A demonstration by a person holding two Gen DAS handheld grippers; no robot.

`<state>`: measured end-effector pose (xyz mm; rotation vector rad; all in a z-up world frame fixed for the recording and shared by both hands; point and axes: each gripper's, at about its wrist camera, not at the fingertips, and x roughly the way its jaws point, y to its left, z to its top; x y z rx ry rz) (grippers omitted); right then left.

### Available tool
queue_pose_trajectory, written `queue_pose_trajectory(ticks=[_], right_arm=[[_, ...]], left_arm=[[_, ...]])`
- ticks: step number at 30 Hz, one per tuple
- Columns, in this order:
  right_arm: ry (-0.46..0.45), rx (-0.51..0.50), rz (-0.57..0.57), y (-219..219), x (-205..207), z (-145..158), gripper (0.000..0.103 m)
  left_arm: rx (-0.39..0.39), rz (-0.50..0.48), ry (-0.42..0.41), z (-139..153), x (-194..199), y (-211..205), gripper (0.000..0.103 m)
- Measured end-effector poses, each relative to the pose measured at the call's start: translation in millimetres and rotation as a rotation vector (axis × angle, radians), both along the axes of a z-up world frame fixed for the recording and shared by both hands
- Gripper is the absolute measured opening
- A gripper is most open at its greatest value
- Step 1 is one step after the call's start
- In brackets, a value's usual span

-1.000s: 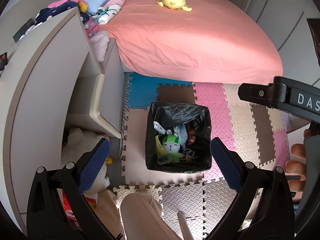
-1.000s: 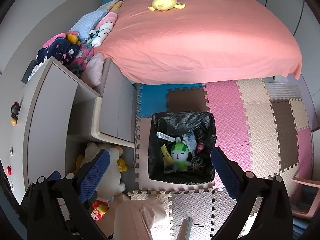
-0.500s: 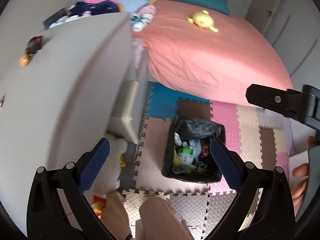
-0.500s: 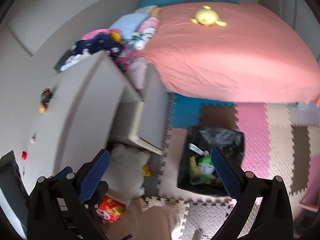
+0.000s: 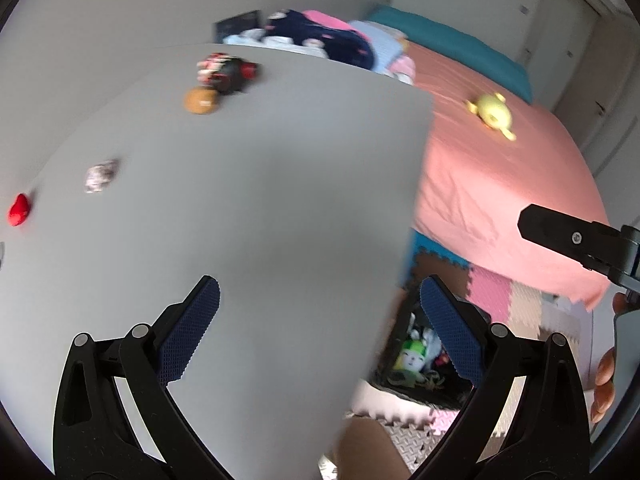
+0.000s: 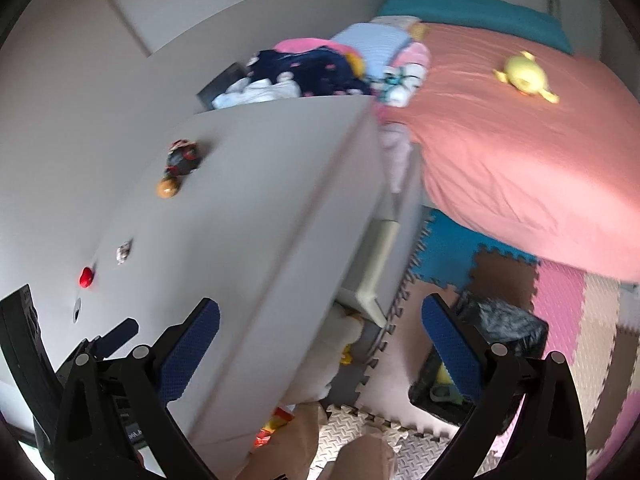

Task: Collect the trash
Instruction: 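Move both tools back over the desk toward the figurine and heart, then grasp the cartoon figurine with the right tool while the left tool grasps the red heart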

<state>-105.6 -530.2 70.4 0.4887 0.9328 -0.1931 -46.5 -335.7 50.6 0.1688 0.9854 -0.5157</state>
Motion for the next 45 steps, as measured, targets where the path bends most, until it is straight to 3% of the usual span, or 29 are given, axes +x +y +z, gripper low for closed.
queue_pose_trajectory(ticks=[21,27,32,38,40,45], right_arm=[[0.032,-0.123,0.228,106.0,212.7,13.8,0.101],[0.064,-0.193,0.259,124.9,269.4,2.5,0.100],[0.102,-0.246,0.275,138.0,310.7,-11.9,0.094],[0.156,-0.286,0.265,138.8,342.5,-32.4,0.086],[0.178,-0.308,0.248,136.5,348.6,-40.7,0.075],[0.166,-0.309,0.259,138.4,348.3,-43.0,0.074]], left_arm=[[0.012,0.286,0.002,6.5,142.5,140.3,0.097],[0.025,0.374,0.012,-2.5,171.7,185.3,0.097],[0.021,0.415,0.018,-9.3,189.1,208.9,0.097],[0.026,0.414,0.021,-16.2,203.1,214.9,0.097],[0.025,0.414,0.017,-17.0,206.3,216.9,0.097],[0.021,0.451,0.013,-16.9,211.0,224.9,0.097]])
